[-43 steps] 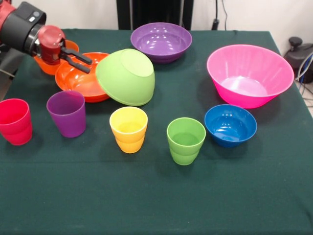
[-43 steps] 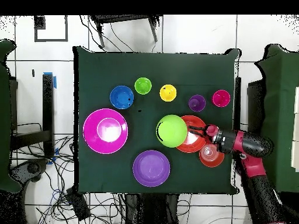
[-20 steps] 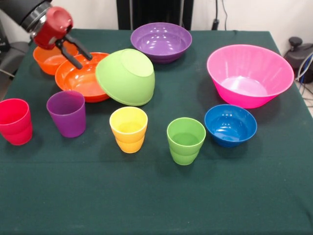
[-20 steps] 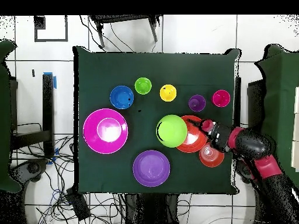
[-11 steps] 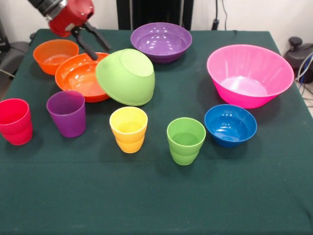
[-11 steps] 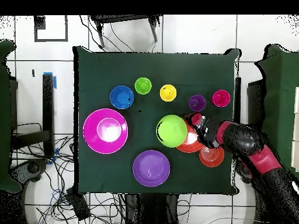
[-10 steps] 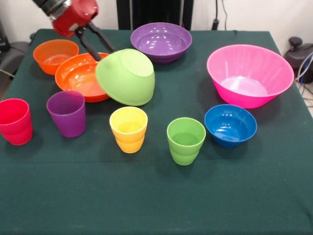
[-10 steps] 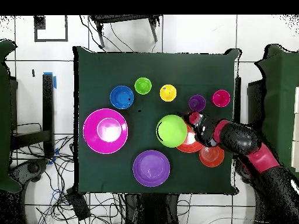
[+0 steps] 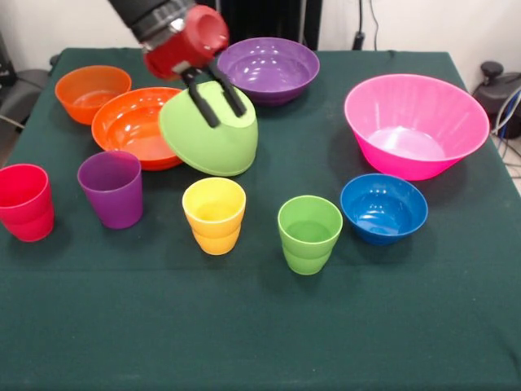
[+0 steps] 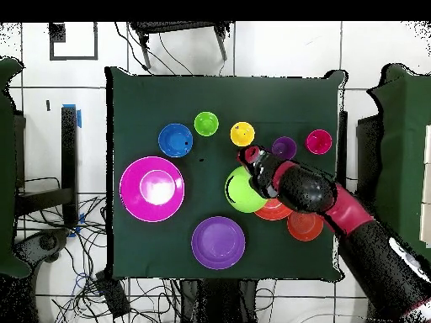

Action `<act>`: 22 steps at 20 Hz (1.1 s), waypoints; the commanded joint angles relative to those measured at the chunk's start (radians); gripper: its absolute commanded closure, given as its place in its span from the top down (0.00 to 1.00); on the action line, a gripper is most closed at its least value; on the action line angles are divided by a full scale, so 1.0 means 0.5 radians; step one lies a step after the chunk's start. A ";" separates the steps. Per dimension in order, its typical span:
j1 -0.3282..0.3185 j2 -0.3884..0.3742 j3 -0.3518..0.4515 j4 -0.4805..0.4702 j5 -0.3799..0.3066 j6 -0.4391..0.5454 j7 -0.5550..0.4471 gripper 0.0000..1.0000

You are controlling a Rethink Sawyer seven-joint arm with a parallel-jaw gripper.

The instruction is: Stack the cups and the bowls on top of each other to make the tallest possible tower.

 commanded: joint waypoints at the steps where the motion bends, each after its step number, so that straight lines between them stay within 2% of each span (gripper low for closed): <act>1: 0.253 -0.075 -0.248 0.083 0.066 -0.204 0.441 1.00; 6: 0.324 -0.181 -0.271 0.133 0.132 -0.223 0.524 1.00; 9: 0.355 -0.177 -0.291 0.166 0.147 -0.288 0.566 1.00; 17: 0.460 0.016 -0.455 0.244 0.247 -0.523 0.775 1.00; 20: 0.522 0.096 -0.582 0.294 0.245 -0.783 0.875 1.00; 22: 0.541 0.141 -0.630 0.305 0.260 -0.873 0.908 1.00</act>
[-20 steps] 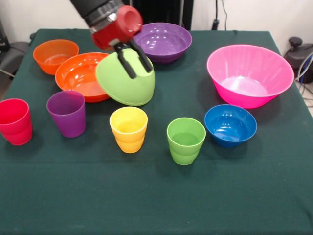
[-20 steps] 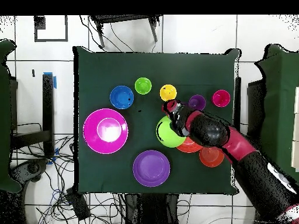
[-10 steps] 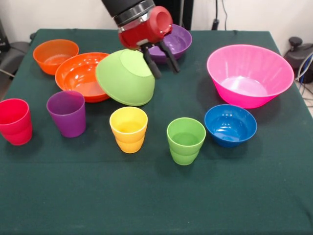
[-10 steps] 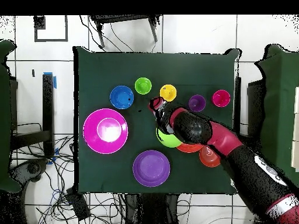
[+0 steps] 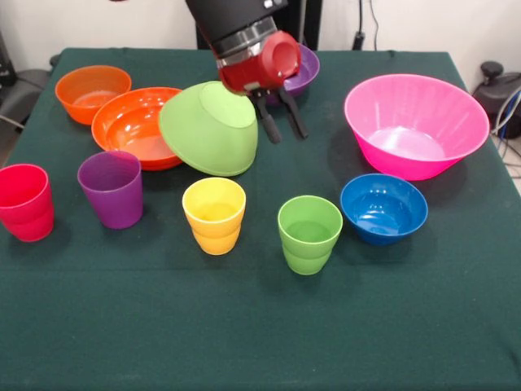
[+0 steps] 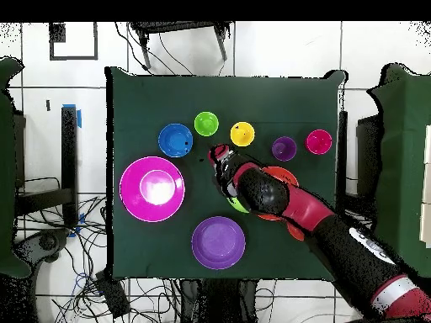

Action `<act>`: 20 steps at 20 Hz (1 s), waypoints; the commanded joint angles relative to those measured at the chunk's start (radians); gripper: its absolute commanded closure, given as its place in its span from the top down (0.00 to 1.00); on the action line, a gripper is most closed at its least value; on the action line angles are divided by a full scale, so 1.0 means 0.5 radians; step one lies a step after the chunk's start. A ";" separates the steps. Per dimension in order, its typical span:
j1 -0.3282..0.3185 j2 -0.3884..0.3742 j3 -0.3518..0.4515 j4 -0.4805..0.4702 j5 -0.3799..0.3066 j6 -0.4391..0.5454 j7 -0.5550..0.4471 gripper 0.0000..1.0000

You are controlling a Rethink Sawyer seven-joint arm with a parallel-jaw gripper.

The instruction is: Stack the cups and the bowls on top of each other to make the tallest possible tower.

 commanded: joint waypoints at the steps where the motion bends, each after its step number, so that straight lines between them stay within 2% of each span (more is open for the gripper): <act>1: 0.146 0.212 -0.345 0.150 0.074 -0.363 0.526 1.00; 5: 0.168 0.248 -0.393 0.164 0.124 -0.426 0.573 1.00; 15: 0.201 0.230 -0.414 0.177 0.247 -0.306 0.610 1.00; 20: 0.264 0.226 -0.491 0.126 0.305 -0.312 0.599 1.00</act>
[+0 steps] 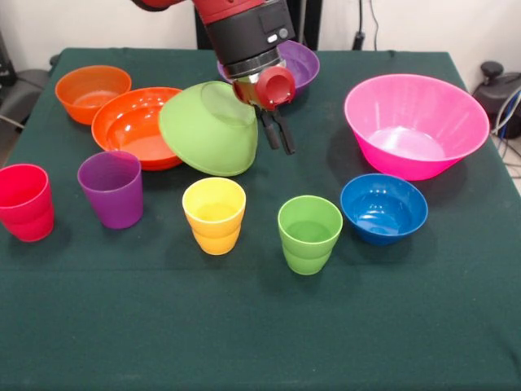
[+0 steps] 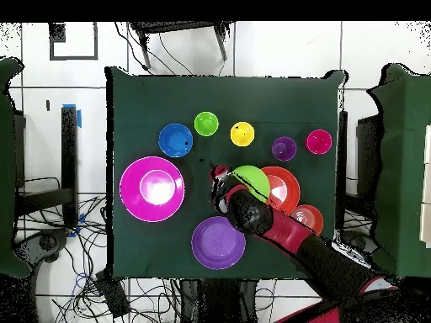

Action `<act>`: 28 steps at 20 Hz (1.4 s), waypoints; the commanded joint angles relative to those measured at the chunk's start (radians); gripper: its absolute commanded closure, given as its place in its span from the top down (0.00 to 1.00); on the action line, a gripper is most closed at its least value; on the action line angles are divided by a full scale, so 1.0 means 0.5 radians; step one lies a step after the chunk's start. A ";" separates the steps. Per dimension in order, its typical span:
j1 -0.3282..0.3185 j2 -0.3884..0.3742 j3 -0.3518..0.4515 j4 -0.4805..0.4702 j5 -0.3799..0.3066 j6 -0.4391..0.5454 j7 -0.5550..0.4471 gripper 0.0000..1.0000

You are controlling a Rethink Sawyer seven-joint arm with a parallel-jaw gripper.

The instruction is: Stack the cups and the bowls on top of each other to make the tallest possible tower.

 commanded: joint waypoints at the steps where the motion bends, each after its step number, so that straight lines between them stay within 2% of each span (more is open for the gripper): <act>1: 0.142 0.086 -0.177 -0.055 0.159 0.053 0.344 1.00; 9: 0.189 0.287 -0.317 -0.302 0.147 -0.028 0.246 1.00; 16: 0.391 0.228 -0.542 -0.335 0.316 -0.064 0.323 1.00; 28: 0.414 0.101 -0.589 -0.307 0.400 0.027 0.292 1.00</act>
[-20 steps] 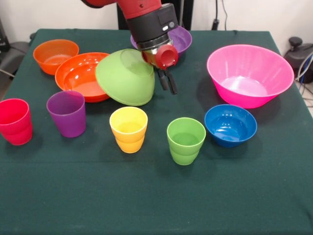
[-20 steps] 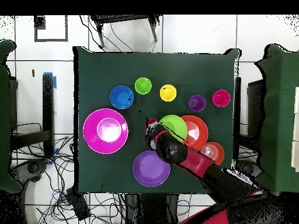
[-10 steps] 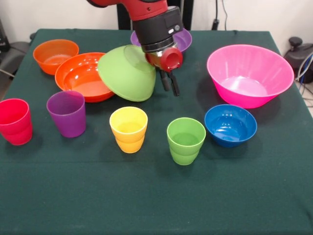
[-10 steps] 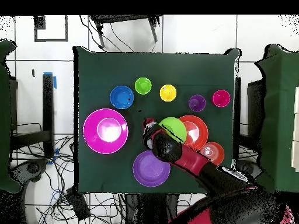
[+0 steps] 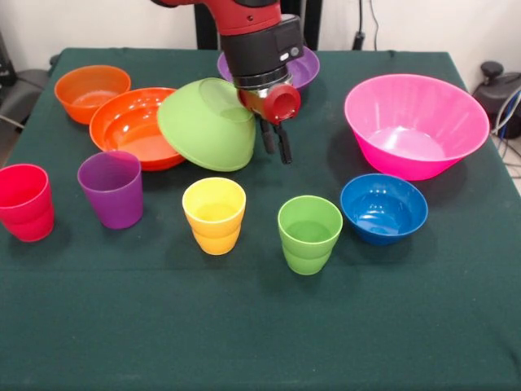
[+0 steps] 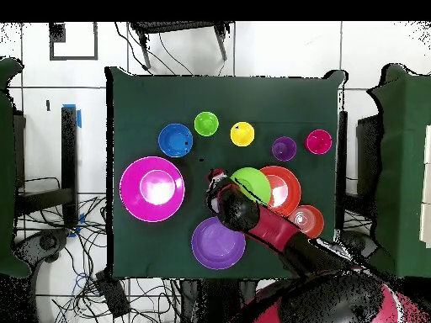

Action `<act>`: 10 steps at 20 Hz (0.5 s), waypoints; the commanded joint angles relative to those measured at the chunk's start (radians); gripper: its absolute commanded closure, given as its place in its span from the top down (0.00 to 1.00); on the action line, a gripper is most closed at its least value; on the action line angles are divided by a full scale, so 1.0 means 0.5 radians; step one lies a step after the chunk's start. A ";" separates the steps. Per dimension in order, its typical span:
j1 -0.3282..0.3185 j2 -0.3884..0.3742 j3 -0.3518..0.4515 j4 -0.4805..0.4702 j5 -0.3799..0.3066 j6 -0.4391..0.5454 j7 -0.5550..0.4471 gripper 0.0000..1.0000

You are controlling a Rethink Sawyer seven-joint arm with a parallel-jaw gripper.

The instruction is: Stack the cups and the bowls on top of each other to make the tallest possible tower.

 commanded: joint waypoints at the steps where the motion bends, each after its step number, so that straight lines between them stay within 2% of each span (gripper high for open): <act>1: 0.040 0.154 -0.233 -0.234 0.176 0.036 0.288 1.00; 10: 0.041 0.063 -0.263 -0.228 0.235 0.168 0.238 1.00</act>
